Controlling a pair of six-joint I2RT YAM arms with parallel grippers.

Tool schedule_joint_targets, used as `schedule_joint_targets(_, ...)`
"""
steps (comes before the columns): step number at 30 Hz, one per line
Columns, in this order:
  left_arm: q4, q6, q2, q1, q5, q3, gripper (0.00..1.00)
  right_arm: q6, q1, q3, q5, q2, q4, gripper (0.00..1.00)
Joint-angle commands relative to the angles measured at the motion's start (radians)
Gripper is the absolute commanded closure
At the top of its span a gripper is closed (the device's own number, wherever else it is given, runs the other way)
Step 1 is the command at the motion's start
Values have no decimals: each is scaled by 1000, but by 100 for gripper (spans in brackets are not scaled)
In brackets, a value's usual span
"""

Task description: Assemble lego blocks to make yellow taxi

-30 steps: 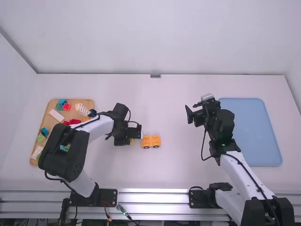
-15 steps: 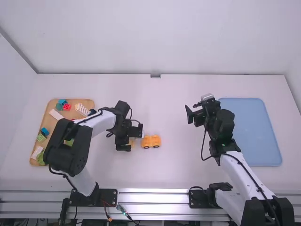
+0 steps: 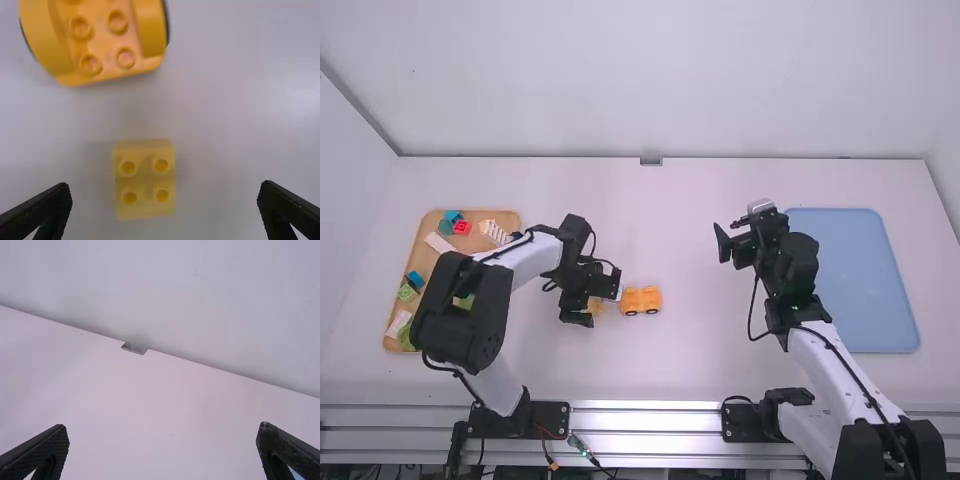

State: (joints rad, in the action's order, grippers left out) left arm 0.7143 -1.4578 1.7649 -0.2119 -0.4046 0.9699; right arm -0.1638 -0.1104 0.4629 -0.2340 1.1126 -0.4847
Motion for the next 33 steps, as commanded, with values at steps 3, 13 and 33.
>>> schedule_joint_targets(3, -63, -248, -10, 151, -407, -61, 1, 2, -1, 34, -42, 6, 12, 1)
schedule_joint_targets(13, -382, -172, 92, 277, -595, -242, 1, -6, -23, 34, -66, 6, 26, 1)
schedule_joint_targets(33, -501, -185, 182, 285, -581, -284, 39, -557, 20, 37, -829, 328, 51, 2)
